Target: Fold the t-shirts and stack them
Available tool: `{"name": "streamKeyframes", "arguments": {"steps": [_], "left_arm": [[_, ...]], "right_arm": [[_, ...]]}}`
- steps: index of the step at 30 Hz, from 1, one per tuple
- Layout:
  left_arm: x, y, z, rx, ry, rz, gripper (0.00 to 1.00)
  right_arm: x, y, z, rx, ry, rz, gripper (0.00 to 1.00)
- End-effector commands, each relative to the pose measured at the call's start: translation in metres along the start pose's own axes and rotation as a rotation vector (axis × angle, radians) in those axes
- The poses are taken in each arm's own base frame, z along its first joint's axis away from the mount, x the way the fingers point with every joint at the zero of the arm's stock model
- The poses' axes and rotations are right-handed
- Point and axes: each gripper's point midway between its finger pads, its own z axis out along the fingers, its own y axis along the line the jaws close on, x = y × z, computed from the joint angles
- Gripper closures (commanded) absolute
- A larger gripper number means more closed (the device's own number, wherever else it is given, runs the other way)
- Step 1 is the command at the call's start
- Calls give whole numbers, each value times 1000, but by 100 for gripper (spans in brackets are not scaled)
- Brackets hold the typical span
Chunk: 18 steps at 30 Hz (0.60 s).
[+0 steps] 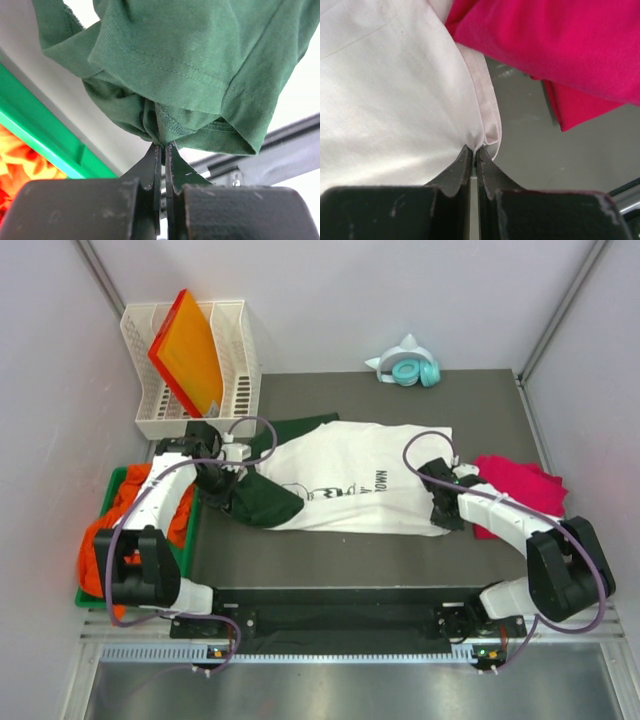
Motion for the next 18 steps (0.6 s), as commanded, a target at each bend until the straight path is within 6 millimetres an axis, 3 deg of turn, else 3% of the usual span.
{"name": "streamKeyframes", "arguments": {"steps": [1,9,18], "left_arm": [[21,-13,-22,54,55,57,100],[47,-19,-29,71,127,93,100],[62,-23,-27,103,188,99,100]], "right_arm": [[16,-6,-10,-14,39,-41,100],[40,-6,-18,-29,85,-83,100],[50,-3,-32,-61,93,-86,100]]}}
